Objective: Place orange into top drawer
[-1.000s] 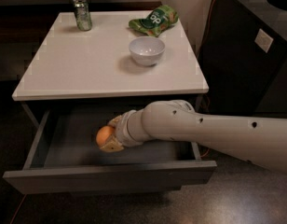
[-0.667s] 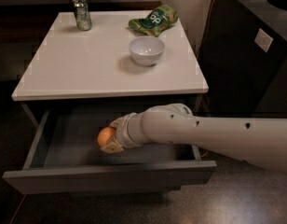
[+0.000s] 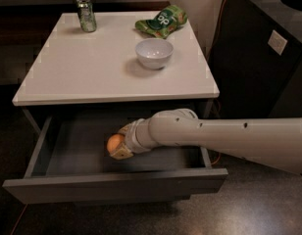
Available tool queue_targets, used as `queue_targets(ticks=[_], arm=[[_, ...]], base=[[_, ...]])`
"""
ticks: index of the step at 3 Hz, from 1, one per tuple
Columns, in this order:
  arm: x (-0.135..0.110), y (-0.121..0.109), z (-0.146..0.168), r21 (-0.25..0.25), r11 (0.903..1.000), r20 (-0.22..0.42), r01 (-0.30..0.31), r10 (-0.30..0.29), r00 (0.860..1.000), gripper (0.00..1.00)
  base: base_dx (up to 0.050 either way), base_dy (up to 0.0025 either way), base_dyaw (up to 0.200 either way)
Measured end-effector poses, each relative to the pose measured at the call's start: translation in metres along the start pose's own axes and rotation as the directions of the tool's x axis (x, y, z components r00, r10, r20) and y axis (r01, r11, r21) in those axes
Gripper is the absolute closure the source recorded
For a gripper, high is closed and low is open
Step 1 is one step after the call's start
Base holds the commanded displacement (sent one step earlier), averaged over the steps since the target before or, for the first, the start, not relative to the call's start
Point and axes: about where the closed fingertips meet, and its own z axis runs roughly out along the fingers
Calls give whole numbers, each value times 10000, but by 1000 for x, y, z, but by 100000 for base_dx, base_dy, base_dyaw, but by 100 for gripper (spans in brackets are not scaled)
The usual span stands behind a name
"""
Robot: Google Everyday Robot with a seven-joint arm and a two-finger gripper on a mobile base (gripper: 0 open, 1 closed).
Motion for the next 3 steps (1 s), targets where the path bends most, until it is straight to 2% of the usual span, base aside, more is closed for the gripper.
queue_targets(ticks=[2, 3], arm=[[6, -3, 18, -400, 9988, -192, 285, -292, 9994, 31], [6, -2, 20, -451, 9985, -197, 307, -316, 9993, 1]], base=[[0, 0, 0], [0, 0, 0]])
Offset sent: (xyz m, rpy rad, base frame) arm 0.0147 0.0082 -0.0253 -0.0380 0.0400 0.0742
